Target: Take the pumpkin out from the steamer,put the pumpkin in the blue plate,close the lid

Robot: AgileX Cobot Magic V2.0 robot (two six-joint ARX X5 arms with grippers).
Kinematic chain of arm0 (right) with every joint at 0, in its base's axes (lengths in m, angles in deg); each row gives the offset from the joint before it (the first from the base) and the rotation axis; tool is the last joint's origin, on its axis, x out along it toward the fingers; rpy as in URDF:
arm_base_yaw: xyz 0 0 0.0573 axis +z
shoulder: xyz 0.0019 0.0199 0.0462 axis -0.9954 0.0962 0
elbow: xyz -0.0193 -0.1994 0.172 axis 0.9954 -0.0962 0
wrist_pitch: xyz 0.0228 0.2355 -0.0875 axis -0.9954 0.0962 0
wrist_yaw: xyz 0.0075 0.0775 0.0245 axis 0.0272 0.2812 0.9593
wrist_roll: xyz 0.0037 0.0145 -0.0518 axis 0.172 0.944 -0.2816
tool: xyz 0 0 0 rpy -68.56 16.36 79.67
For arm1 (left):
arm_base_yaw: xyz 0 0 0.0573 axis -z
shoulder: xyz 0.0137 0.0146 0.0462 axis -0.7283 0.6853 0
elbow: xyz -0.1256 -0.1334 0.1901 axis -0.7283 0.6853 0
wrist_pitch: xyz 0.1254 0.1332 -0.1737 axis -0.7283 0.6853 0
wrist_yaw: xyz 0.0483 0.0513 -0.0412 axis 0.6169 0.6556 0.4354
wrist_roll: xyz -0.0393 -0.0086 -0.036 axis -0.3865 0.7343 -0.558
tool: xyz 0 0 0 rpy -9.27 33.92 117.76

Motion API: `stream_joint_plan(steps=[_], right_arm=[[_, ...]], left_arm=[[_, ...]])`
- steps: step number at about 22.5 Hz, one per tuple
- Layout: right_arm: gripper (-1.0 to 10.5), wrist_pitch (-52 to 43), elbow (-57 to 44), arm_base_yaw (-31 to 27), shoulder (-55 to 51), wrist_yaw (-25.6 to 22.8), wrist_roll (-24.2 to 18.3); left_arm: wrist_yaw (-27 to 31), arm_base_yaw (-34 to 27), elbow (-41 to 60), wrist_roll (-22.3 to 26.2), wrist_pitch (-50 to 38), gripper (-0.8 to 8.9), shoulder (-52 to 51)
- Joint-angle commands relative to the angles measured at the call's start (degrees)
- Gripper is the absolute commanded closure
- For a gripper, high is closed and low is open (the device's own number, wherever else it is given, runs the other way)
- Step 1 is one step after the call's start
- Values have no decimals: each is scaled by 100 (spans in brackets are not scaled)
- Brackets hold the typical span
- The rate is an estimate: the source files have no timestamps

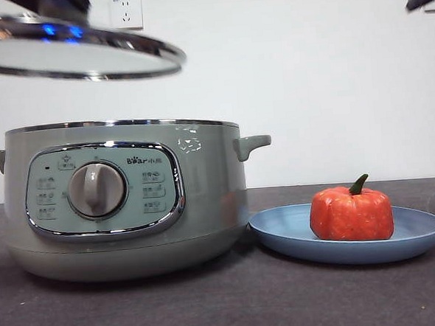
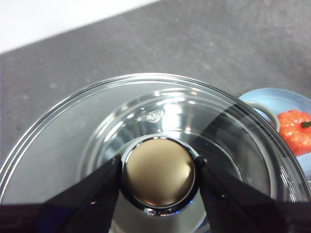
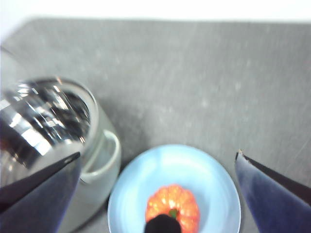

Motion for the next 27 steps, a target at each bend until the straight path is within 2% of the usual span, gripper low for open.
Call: stream_joint_plan(steps=[1, 10, 24, 27], right_arm=[[349, 61, -39, 2, -236, -17, 55], [349, 372, -39, 2, -382, -20, 55], [350, 402, -39, 2, -380, -37, 55], [350, 402, -39, 2, -380, -37, 55]], left_arm=[[-136, 4, -59, -55, -531, 822, 291], [-525, 92, -59, -77, -1139, 823, 1178], [-503, 116, -59, -70, -925, 822, 1613], [-476, 114, -59, -59, -859, 790, 1611]])
